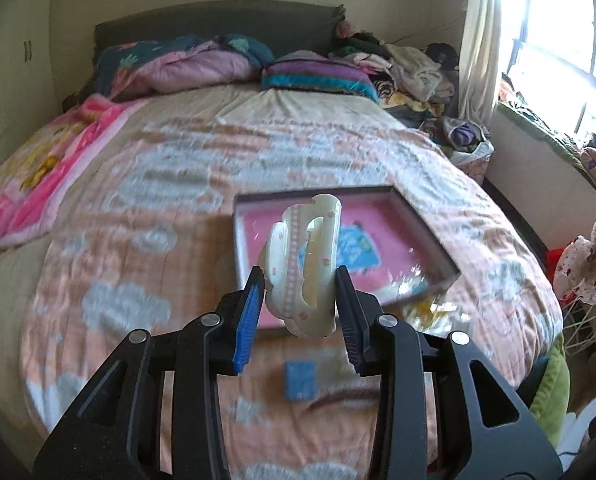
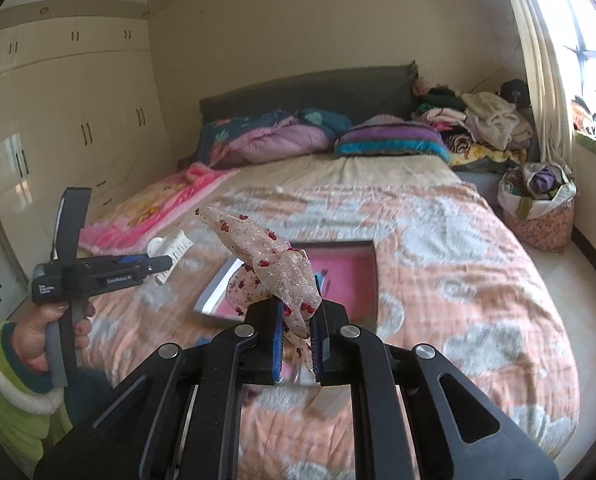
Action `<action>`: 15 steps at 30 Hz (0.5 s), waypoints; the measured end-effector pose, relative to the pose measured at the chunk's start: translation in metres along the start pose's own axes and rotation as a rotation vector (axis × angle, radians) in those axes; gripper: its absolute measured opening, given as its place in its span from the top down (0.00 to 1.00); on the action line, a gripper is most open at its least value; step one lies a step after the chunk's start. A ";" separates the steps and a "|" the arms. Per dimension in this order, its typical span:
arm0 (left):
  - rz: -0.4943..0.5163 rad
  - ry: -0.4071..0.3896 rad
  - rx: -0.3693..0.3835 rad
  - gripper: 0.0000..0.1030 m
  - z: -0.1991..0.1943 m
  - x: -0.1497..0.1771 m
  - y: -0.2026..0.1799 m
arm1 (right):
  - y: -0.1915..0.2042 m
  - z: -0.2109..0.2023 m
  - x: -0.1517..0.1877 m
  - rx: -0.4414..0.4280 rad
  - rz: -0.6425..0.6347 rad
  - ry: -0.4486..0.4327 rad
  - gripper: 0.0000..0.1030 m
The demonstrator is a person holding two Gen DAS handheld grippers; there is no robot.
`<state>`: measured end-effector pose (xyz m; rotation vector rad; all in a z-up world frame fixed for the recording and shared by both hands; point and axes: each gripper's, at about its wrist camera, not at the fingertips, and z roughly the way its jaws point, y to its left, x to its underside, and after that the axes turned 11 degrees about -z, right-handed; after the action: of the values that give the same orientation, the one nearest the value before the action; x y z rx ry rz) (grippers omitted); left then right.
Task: Organize jewelry
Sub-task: 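Carry the white clip with the left tool over the box while the right tool carries the bow there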
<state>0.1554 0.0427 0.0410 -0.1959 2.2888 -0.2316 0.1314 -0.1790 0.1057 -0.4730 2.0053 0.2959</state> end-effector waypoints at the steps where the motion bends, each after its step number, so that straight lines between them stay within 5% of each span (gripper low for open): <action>1: 0.006 -0.009 0.005 0.73 0.002 -0.005 -0.005 | -0.002 0.000 -0.003 0.007 -0.001 -0.007 0.90; 15: 0.014 -0.001 0.029 0.73 0.047 -0.033 -0.037 | -0.042 0.031 -0.044 0.052 0.013 -0.037 0.90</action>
<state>0.2148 0.0091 0.0418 -0.1645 2.2839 -0.2571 0.1926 -0.1948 0.1308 -0.4184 1.9758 0.2577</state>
